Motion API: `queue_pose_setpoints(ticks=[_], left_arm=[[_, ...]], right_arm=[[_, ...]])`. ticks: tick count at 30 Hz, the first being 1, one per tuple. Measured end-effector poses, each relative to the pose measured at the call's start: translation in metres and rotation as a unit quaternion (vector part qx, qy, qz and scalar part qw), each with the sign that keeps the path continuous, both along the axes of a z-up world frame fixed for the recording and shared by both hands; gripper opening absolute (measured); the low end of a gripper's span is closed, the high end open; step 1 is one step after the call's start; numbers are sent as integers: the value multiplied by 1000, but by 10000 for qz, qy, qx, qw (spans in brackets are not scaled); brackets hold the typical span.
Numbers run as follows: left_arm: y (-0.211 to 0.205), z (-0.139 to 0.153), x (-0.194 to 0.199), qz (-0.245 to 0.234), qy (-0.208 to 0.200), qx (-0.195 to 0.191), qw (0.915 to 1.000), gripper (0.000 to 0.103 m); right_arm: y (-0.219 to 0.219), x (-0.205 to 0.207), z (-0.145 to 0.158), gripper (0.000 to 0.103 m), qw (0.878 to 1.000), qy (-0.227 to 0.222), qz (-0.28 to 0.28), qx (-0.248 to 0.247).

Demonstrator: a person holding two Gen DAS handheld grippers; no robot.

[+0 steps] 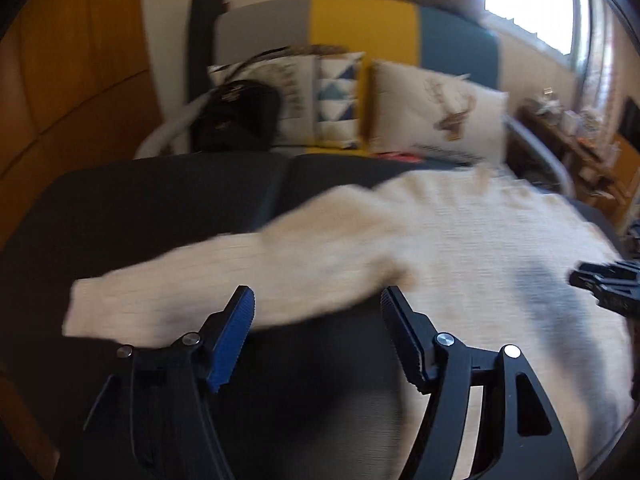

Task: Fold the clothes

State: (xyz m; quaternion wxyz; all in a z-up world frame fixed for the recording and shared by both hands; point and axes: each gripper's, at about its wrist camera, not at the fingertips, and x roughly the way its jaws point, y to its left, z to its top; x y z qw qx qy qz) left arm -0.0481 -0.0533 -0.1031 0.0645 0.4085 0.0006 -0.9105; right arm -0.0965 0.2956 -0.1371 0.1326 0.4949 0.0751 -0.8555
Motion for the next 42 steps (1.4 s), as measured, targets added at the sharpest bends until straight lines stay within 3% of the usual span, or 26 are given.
queue_pose_setpoints(ticks=[2, 3, 4, 5, 8, 9, 10, 13, 16, 18, 21, 22, 24, 29, 32, 34, 37, 39, 41, 42], left_arm=[[-39, -17, -10, 413, -255, -236, 9985, 68], [-58, -25, -15, 604, -389, -271, 9970, 59], [-76, -32, -19, 773, -514, -268, 9953, 39], [-92, -39, -24, 895, -648, -179, 9937, 33], [-120, -40, -29, 1016, -562, 287, 9928, 33], [-129, -39, -30, 1050, -516, 446, 9921, 33], [-131, -38, -33, 1038, -459, 487, 9923, 33], [-123, -36, -49, 829, -384, 337, 9952, 34], [-104, -51, -69, 634, -568, -166, 9962, 34], [-99, -62, -79, 615, -744, -356, 9947, 36], [-94, -62, -76, 517, -552, -838, 9936, 33], [-94, -64, -74, 513, -526, -975, 9925, 25], [-97, -69, -71, 562, -471, -1198, 9901, 21], [-122, -66, -68, 1101, -452, -926, 9886, 21], [-129, -52, -63, 1179, -343, -427, 9915, 23], [-122, -38, -60, 1097, -115, -437, 9929, 23], [-91, -23, -66, 594, -1, -459, 9972, 23], [-73, -24, -74, 404, -107, -535, 9977, 23], [-74, -39, -84, 550, -344, -607, 9960, 23], [-75, -46, -88, 641, -467, -656, 9947, 23]], right_arm=[[-9, -3, -22, 26, 9996, -173, 30, 210], [-12, -1, -21, 10, 9995, -12, 60, 313], [-14, -2, -20, 5, 9992, 20, 7, 391], [-15, -3, -19, 4, 9989, 57, -49, 455], [-14, -11, -6, 8, 9998, 150, -143, 8], [-17, -15, 2, 16, 9992, 159, -131, -341], [-21, -21, 10, 26, 9976, 168, -83, -660], [-69, -46, 24, 27, 9929, 134, 407, -1108], [-134, -80, 20, 27, 9935, -45, 908, -690], [-149, -110, 5, 28, 9943, -249, 901, -523], [-170, -131, -10, 27, 9947, -179, 985, -226], [-176, -136, -14, 16, 9946, -115, 1024, -122], [-188, -145, -20, 4, 9941, 9, 1081, 57], [-183, -157, -18, 2, 9957, -47, 904, -202], [-167, -158, -6, 19, 9948, -104, 770, -661], [-158, -155, 6, 22, 9940, 24, 777, -769], [-158, -162, 8, 22, 9934, 57, 855, -762], [-170, -174, -4, 22, 9918, -134, 972, -813], [-186, -187, -20, 22, 9919, -361, 1044, -623], [-192, -188, -21, 22, 9929, -166, 1075, -492]])
